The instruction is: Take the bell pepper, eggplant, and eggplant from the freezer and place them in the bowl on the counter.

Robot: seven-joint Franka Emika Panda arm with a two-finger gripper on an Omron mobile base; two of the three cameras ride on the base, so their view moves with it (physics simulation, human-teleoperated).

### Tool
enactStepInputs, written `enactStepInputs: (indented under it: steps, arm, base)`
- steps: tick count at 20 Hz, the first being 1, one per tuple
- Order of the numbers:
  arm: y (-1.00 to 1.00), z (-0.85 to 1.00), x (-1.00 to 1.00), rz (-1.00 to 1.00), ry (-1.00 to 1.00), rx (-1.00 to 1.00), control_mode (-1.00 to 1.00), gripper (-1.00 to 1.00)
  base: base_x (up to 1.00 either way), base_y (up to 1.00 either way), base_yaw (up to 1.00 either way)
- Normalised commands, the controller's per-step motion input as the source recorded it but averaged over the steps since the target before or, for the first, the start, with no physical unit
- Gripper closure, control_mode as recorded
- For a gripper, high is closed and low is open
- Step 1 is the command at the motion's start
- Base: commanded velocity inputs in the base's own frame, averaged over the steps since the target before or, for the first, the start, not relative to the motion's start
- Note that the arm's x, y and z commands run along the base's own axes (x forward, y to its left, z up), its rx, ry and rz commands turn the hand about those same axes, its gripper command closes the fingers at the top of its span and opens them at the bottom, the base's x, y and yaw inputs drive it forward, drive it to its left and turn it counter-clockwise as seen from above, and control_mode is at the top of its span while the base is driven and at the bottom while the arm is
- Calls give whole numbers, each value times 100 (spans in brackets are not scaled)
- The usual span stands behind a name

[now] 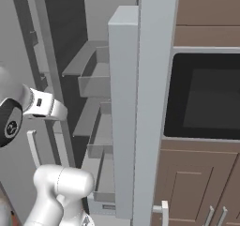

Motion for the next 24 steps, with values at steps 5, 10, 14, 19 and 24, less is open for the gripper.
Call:
enactStepInputs:
  steps: [5,10,14,19,24]
  arm:
    - [-25,-31,48,1,-1,0,-100,-100]
    - [-6,-13,67,1,0,0,-100,-100]
    - [-14,-9,53,2,0,0,-100,-100]
    - [-26,-24,39,4,0,0,-100,-100]
    - [-7,-34,43,4,-1,0,-100,-100]
  base:
    - [0,0,0]
    - [0,0,0]
    - [0,0,0]
    - [0,0,0]
    - [0,0,0]
